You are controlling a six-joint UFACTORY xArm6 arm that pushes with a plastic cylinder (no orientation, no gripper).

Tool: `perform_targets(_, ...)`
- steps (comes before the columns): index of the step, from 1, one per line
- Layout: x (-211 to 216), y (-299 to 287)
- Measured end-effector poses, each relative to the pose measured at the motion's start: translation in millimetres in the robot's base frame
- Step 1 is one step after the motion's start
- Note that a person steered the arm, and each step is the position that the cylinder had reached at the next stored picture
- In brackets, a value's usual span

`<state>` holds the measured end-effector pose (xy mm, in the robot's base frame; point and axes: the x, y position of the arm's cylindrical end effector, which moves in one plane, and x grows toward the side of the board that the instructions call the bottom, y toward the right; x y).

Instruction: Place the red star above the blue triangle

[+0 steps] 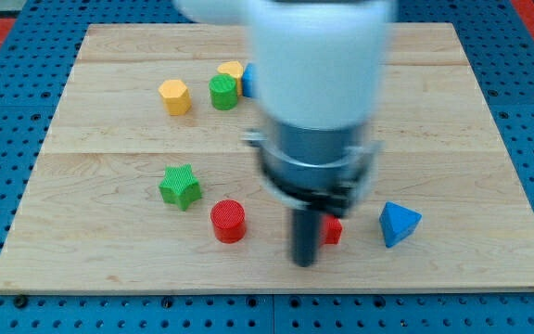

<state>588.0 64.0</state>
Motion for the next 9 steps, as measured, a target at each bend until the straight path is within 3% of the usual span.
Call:
perform_targets(1, -34.9, 27.3)
perform_targets(2, -62.6, 4.8)
perform_targets(4, -54.1, -40.5)
perform_targets(6, -109.6, -43.9)
perform_targets(7, -110.1, 7.8)
perform_targets(8, -109.0, 10.8)
perform_targets(9, -100.0, -29.2)
